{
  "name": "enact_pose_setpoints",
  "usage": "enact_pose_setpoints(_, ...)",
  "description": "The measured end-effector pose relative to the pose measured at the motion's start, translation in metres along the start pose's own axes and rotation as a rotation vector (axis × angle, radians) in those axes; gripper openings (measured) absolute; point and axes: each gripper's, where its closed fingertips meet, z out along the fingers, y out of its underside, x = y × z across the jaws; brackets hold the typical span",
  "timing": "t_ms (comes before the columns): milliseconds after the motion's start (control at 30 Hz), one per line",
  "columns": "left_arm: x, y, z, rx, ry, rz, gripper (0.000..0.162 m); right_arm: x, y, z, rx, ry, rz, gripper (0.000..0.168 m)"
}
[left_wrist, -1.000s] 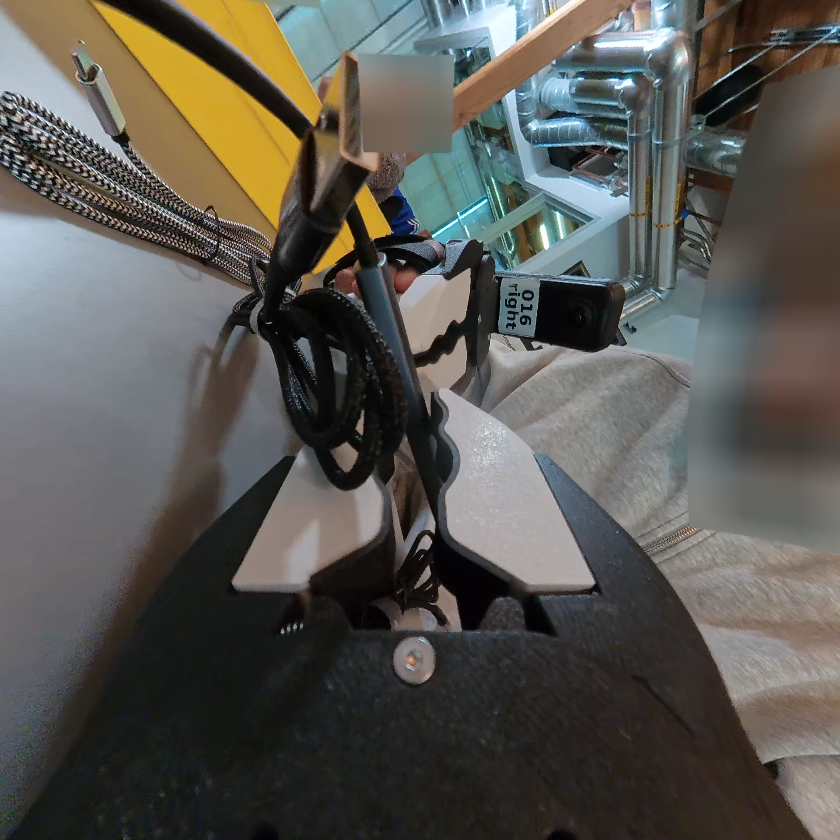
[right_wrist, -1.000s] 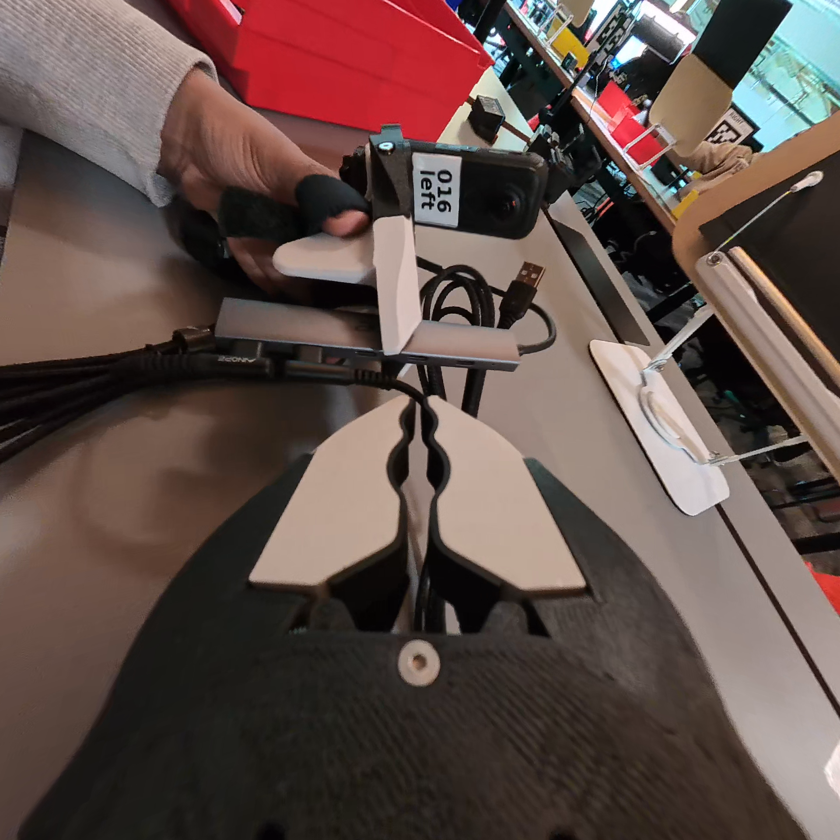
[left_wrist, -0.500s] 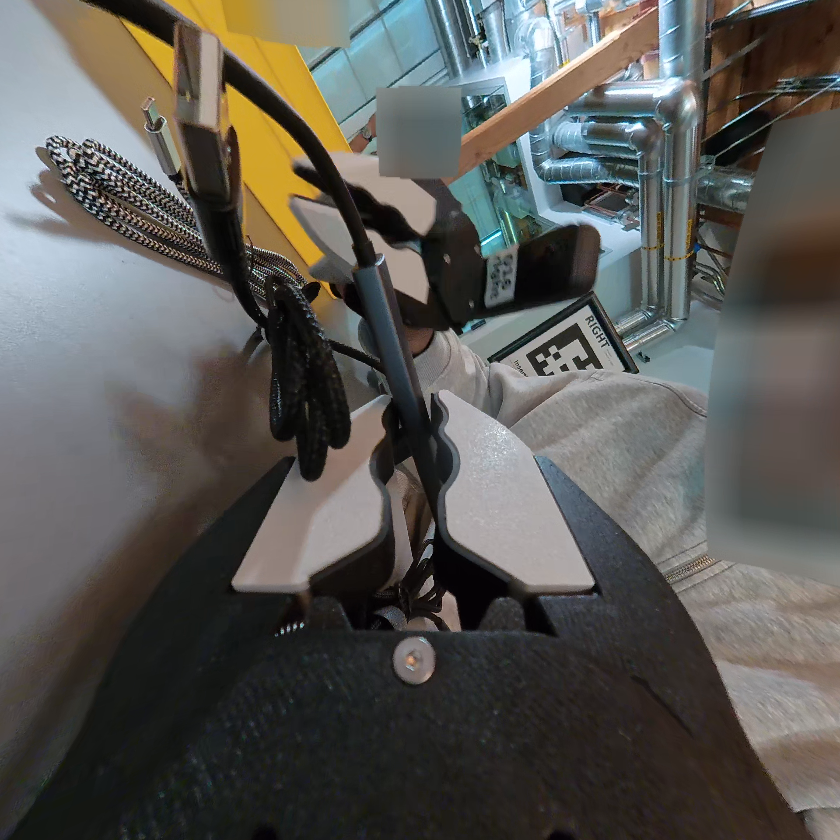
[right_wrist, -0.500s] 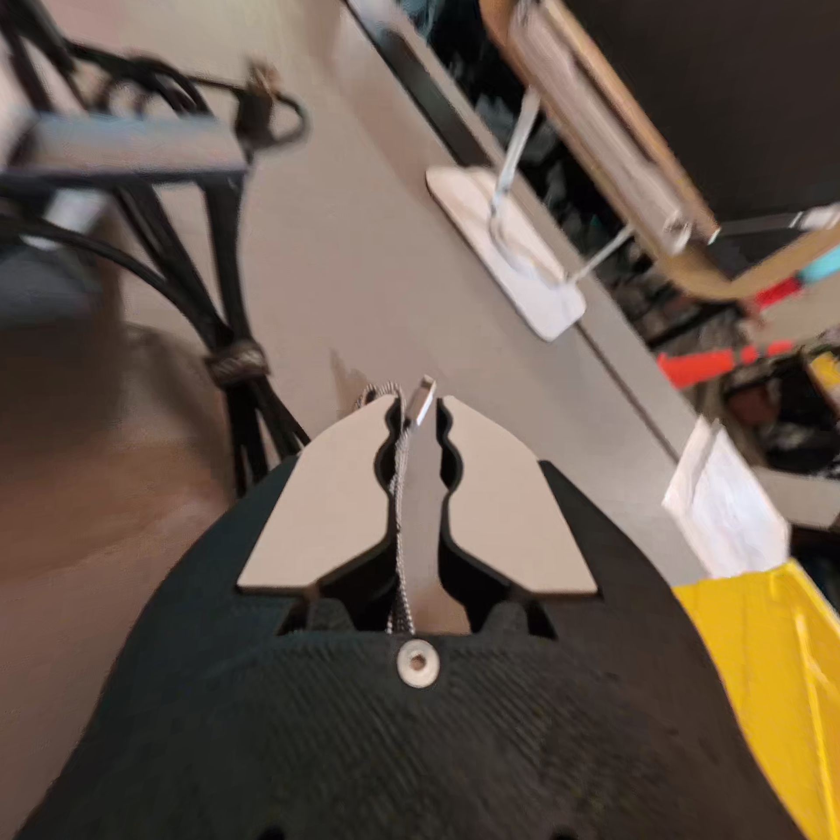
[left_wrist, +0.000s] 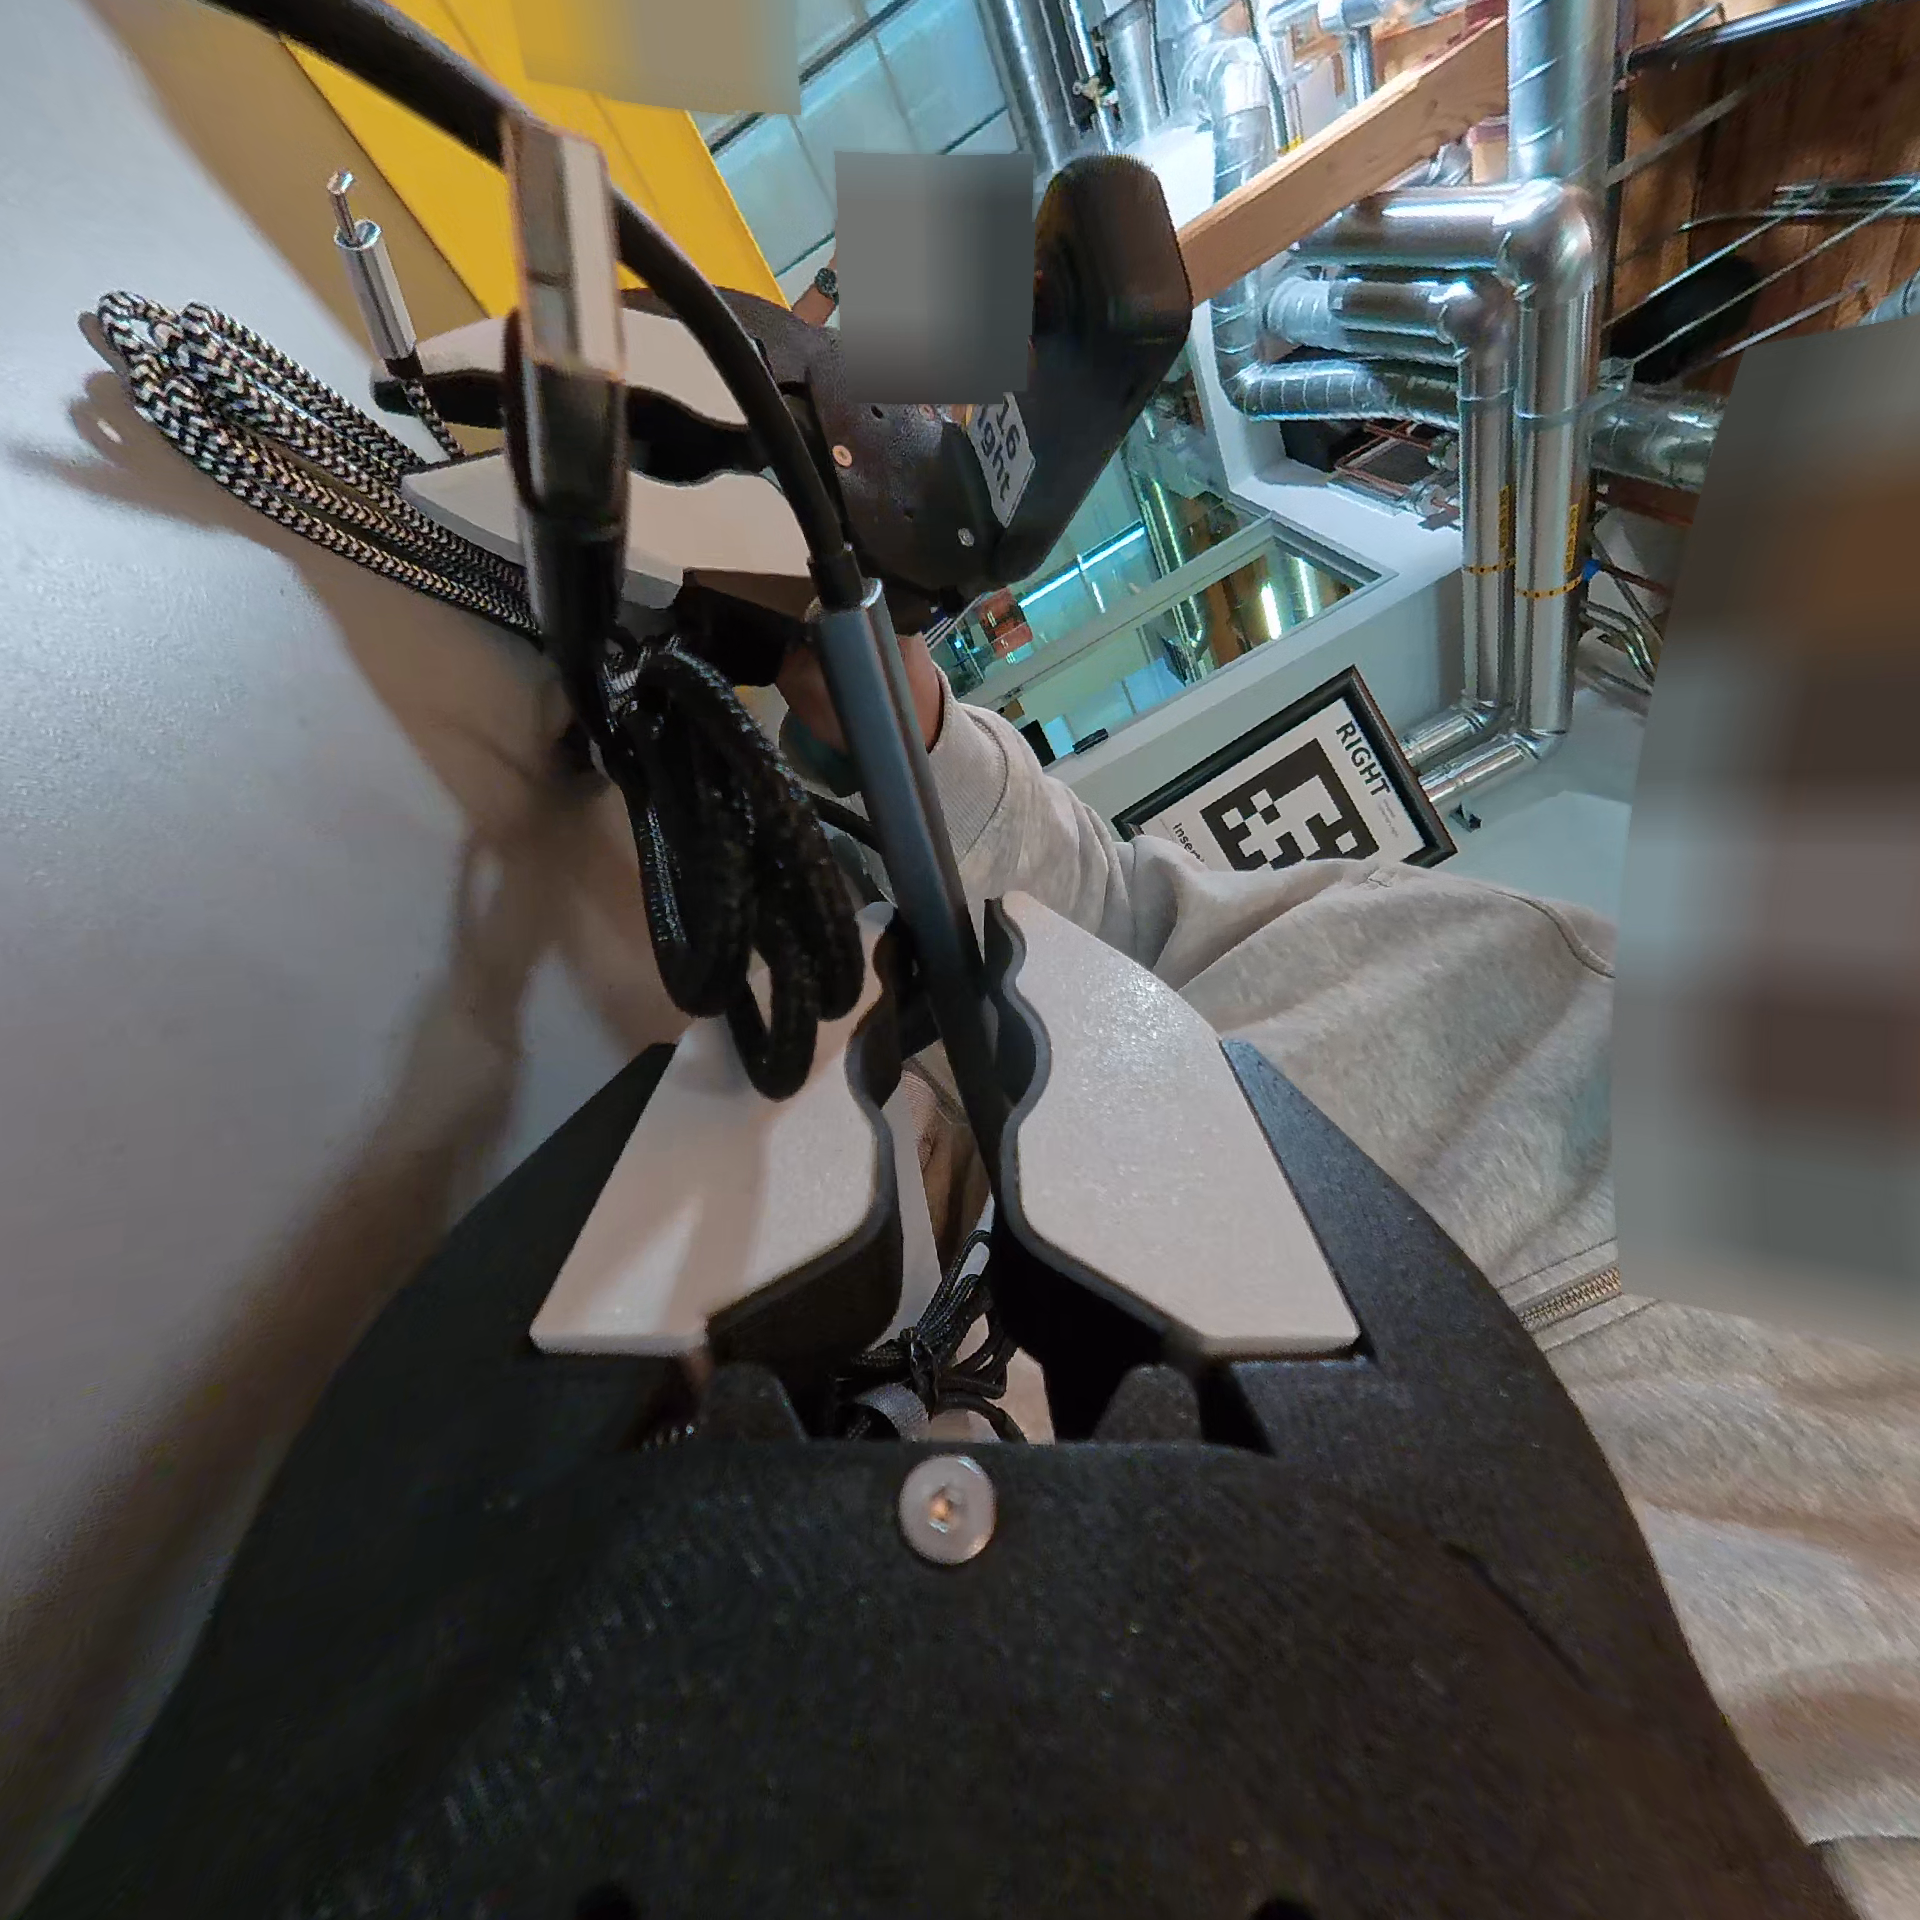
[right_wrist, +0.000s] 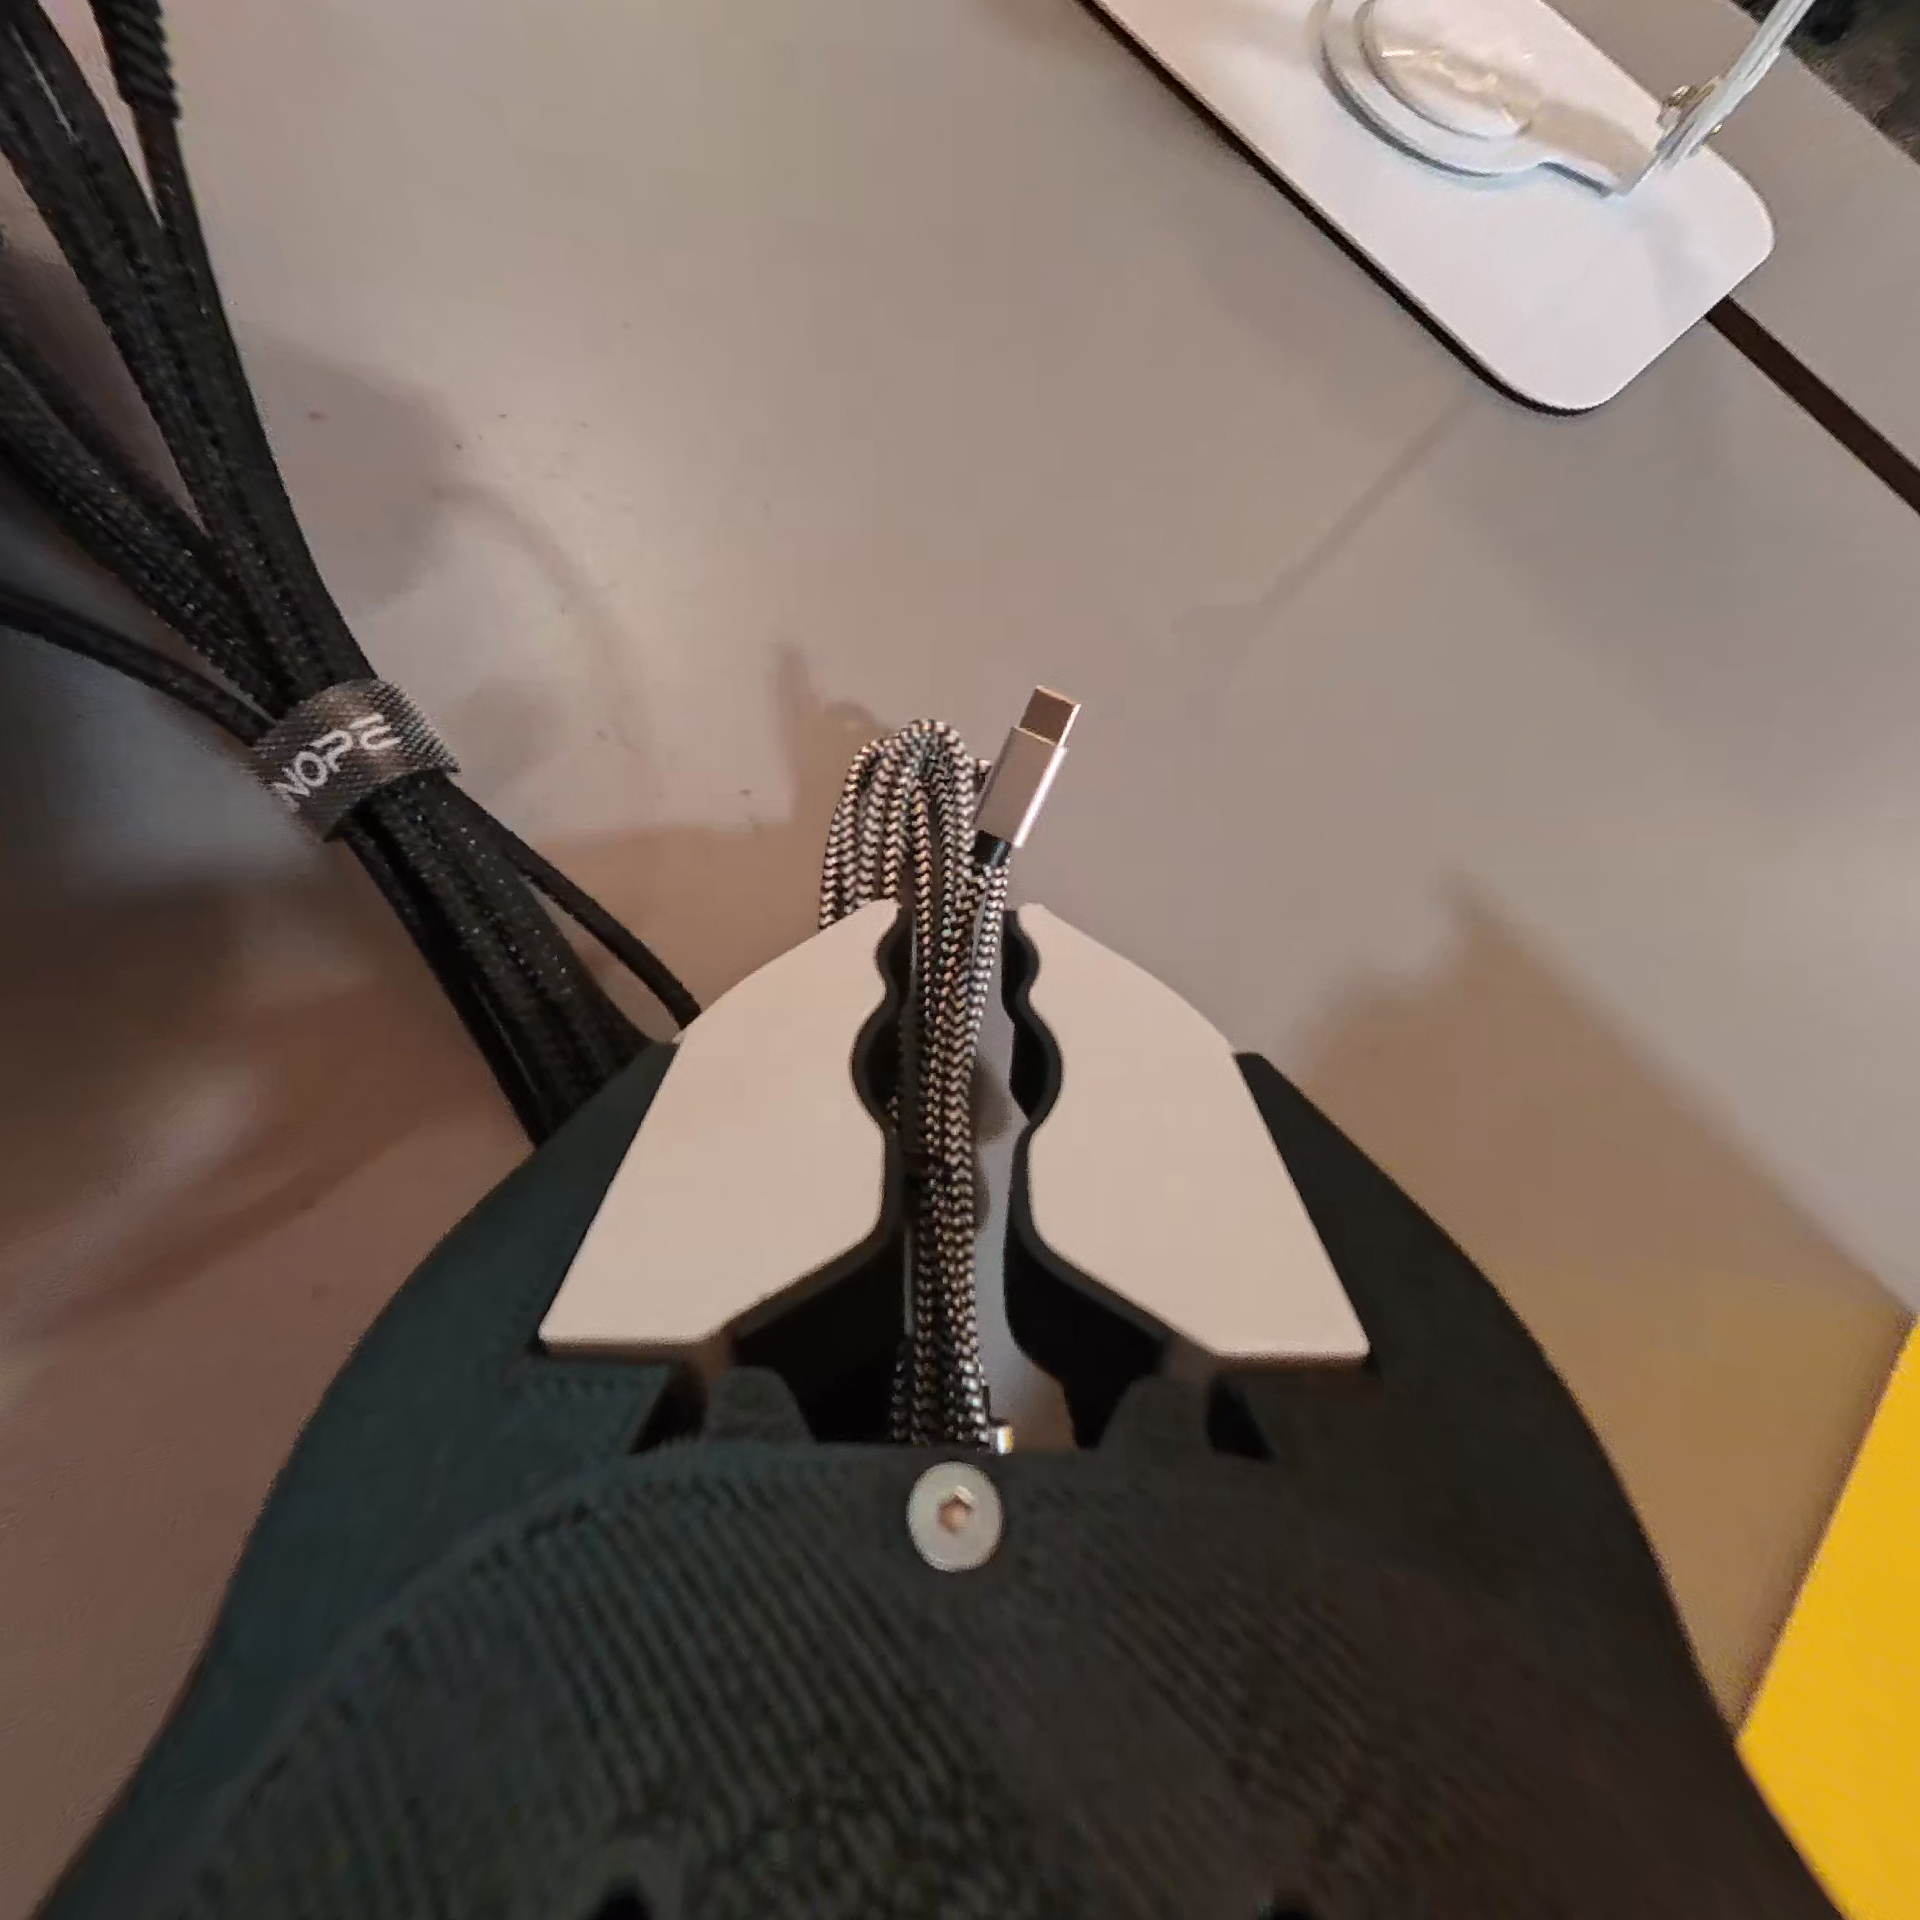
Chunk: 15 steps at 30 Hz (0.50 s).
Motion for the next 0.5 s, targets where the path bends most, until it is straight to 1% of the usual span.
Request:
enact_pose_setpoints(100,0.0,0.0,0.0,0.0,-0.002,-0.001,0.011,-0.002,-0.001,0.001,-0.01,-0.019,-0.003,0.005)
enact_pose_setpoints(167,0.0,0.0,0.0,-0.001,-0.002,0.001,0.011,0.002,-0.004,-0.002,-0.002,0.016,-0.035,0.004)
enact_pose_setpoints(233,0.0,0.0,0.0,-0.002,-0.003,0.005,0.011,0.015,-0.017,-0.015,0.059,0.117,-0.088,0.003)
enact_pose_setpoints(300,0.0,0.001,0.0,-0.002,-0.006,0.009,0.011,0.037,-0.031,-0.036,0.132,0.253,-0.116,0.003)
enact_pose_setpoints(400,0.0,0.001,0.0,-0.002,-0.007,0.011,0.012,0.074,-0.039,-0.071,0.193,0.45,-0.12,0.003)
enact_pose_setpoints(467,0.0,0.001,0.0,-0.002,-0.006,0.011,0.012,0.087,-0.047,-0.094,0.265,0.512,-0.117,0.003)
enact_pose_setpoints(500,0.0,0.001,0.0,-0.003,-0.006,0.01,0.012,0.086,-0.053,-0.104,0.298,0.516,-0.137,0.003)
